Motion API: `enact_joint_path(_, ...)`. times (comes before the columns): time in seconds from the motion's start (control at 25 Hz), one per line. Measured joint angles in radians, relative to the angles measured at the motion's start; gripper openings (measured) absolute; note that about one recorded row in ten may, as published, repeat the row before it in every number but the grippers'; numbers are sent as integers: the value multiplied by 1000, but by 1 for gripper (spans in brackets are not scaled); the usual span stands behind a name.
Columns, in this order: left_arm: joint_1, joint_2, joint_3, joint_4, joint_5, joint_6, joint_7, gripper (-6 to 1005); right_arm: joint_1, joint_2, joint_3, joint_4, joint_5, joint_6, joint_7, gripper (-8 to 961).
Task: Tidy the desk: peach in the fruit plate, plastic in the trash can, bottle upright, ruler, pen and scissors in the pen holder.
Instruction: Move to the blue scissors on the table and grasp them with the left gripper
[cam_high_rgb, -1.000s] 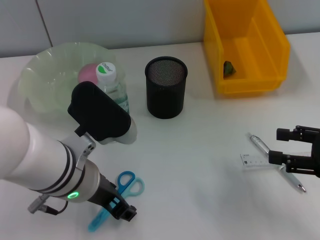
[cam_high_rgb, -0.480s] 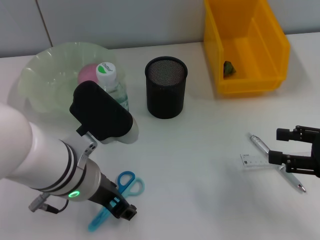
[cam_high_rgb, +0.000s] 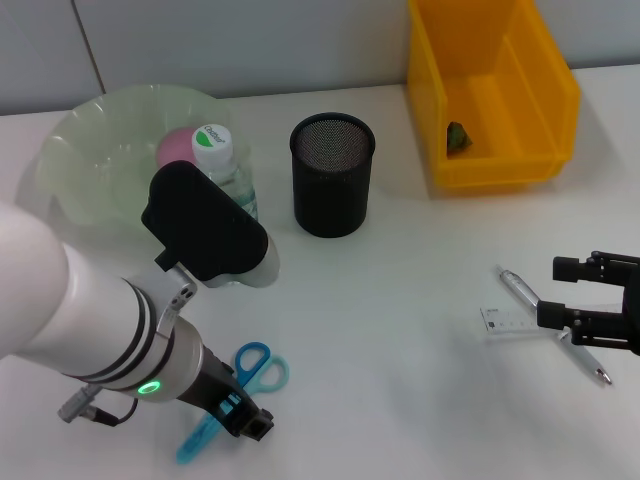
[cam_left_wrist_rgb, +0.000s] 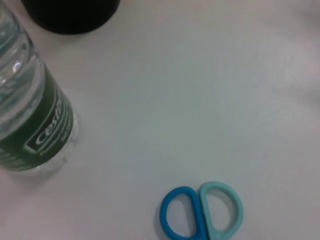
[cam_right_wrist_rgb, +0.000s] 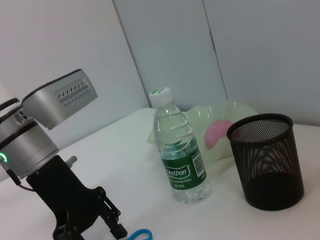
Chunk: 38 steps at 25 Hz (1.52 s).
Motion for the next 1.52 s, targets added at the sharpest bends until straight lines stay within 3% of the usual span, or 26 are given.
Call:
enact_joint_path(0.24,-12,0,0,3,2,10,0,689,0,-1,0,-3,0,-1,4,739)
enact_joint_path(0.52,-18,0,-4,-3,2,21,0,604,1,-3,0,-3,0,-4,5,739)
enact_joint_path(0.68,-28,0,0,-8,4,26,0,450,2,-3,0,-4,0,-7,5,739)
enact_joint_path(1.52,-34,0,4,2,-2,34,1,467,-1,-3,1,-8,0,-8,5,739)
